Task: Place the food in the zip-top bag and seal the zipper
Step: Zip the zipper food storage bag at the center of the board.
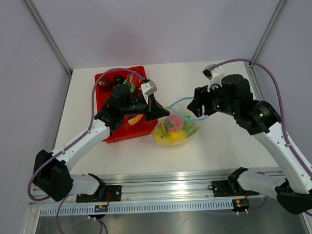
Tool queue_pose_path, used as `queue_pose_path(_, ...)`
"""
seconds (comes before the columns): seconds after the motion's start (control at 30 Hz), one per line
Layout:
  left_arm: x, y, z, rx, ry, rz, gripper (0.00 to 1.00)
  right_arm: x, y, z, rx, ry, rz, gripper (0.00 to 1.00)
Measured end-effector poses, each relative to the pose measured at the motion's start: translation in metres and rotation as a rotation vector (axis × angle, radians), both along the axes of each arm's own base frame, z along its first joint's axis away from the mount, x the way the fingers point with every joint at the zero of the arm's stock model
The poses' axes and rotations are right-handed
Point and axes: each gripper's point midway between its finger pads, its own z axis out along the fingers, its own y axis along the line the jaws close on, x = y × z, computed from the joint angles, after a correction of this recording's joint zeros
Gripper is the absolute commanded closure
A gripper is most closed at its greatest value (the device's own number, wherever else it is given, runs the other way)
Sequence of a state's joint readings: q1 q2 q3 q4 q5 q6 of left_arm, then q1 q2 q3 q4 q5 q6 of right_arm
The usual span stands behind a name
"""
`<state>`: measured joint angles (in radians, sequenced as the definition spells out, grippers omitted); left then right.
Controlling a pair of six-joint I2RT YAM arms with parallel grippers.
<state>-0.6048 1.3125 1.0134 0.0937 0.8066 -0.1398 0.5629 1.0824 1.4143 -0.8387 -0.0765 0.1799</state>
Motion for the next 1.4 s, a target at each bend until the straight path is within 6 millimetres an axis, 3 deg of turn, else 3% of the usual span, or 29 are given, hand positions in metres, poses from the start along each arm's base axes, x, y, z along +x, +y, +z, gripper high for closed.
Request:
queue_pose_path(0.17,-0.003,-0.002,-0.005,0.02,0.045,-0.141,1.0,0.001,0.021,0.023,-0.048,-0.189,0.241,0.32)
queue_pose_path(0.33,-0.014,0.002,-0.014,0.04,0.097,-0.218,1.0,0.011,0.045,0.022,-0.113,-0.284,0.439,0.37)
queue_pose_path(0.47,-0.019,0.003,-0.014,0.042,0.106,-0.242,1.0,0.022,0.067,0.009,-0.146,-0.286,0.588,0.38)
queue_pose_path(0.67,-0.021,0.005,-0.018,0.052,0.108,-0.252,1.0,0.013,0.084,-0.021,-0.148,-0.217,0.757,0.34)
queue_pose_path(0.93,-0.022,0.007,-0.021,0.063,0.11,-0.252,1.0,-0.019,0.1,-0.026,-0.119,-0.193,0.921,0.33)
queue_pose_path(1.2,-0.023,0.01,-0.021,0.071,0.111,-0.251,1.0,-0.018,0.109,-0.041,-0.131,-0.153,0.951,0.37)
queue_pose_path(1.4,-0.024,0.012,-0.016,0.065,0.091,-0.249,1.0,-0.016,0.112,-0.048,-0.136,-0.135,0.956,0.62)
